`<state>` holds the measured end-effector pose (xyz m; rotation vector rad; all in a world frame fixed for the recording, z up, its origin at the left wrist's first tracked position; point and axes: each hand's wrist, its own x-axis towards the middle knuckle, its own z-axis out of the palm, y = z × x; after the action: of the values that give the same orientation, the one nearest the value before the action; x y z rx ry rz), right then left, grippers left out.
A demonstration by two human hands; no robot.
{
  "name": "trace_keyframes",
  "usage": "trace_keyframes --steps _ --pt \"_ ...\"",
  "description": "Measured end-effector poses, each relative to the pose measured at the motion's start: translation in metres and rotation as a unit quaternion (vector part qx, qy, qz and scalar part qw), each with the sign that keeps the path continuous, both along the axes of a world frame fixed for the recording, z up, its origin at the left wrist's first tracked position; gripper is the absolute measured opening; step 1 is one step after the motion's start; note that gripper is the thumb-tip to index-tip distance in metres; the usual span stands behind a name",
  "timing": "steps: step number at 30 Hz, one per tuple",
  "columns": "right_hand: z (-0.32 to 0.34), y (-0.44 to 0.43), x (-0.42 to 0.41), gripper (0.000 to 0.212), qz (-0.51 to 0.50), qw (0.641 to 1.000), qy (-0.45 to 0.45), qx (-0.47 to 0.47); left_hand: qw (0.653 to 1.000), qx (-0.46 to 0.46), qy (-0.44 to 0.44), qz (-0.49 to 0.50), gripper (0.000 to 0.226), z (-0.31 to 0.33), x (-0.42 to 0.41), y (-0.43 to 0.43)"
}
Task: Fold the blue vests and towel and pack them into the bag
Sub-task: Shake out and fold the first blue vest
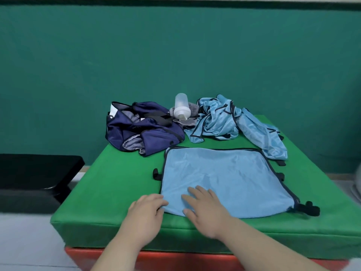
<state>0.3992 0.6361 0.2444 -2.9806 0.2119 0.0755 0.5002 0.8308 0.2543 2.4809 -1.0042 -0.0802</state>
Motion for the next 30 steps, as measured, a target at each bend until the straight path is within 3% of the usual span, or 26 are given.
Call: trace_keyframes --steps 4,10,16,30 --pt "0.010 -0.001 0.018 0.052 -0.005 1.000 -0.008 0.019 0.999 -0.037 -0.006 0.030 0.032 0.007 0.010 -0.001" --pt "0.009 -0.008 0.070 0.062 -0.009 0.999 -0.036 0.034 0.995 -0.085 -0.005 0.048 0.026 0.011 0.042 -0.015" --pt "-0.011 -0.007 0.077 0.071 0.010 1.000 0.008 -0.007 0.999 -0.026 0.036 -0.005 0.049 0.002 0.065 -0.031" --pt "-0.011 -0.008 0.077 0.069 0.009 1.000 0.003 0.012 0.987 0.125 0.073 0.069 0.069 0.003 0.068 -0.026"
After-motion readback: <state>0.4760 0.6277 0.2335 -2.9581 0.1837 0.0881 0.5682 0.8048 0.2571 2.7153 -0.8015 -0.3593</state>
